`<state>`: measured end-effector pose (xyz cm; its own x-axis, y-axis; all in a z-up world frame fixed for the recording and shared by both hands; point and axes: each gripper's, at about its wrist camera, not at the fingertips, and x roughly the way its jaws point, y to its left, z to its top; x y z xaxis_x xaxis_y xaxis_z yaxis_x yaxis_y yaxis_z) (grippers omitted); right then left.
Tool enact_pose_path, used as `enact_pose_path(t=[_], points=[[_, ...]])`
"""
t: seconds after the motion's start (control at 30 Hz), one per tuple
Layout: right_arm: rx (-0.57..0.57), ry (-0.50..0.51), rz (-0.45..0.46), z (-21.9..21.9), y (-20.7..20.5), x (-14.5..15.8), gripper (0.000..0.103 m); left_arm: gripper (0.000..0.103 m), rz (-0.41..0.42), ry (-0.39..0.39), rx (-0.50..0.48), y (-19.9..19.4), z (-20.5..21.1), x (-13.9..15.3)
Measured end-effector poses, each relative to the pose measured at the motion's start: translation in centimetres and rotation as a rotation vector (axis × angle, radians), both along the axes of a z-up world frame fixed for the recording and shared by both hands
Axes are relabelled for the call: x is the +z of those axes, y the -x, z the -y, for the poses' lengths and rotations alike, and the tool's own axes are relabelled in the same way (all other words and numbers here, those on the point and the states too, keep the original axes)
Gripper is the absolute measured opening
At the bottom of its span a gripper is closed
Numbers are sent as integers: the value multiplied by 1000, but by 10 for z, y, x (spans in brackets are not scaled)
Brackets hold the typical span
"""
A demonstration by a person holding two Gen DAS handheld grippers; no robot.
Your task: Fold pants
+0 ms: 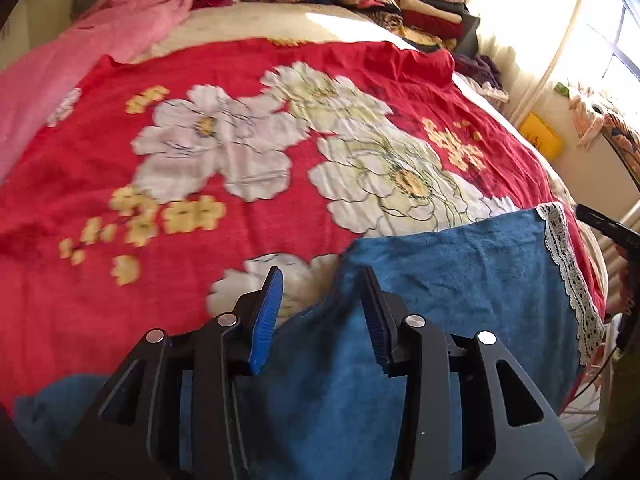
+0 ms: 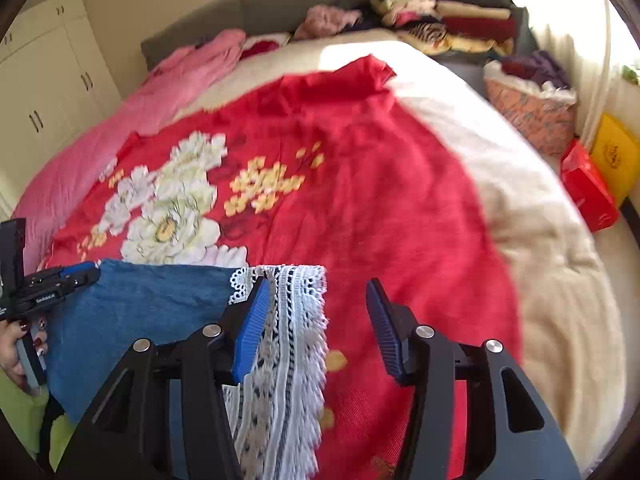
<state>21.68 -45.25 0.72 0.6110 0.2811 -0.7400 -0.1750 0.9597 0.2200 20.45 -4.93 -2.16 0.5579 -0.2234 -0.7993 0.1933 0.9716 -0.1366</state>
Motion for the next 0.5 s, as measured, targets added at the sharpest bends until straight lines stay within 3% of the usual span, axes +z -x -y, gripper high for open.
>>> enact_pose_path(t=[0.1,0.23,0.33,0.37,0.5], points=[[9,10,40,4,34,16,50,60,46,-12,31,24,-16,15],[44,92,58,-9,74,16,51,69,58,-38,48,64,-28,22],[93,181,78,-26,103,12,67,78,81,-95,58,99,-33,20],[104,213,88,-32,110,10,67,79,84,-114,73,108,-35,17],[206,163,41,-65,119,-6,67,86,69,-156,102,122,-41,10]])
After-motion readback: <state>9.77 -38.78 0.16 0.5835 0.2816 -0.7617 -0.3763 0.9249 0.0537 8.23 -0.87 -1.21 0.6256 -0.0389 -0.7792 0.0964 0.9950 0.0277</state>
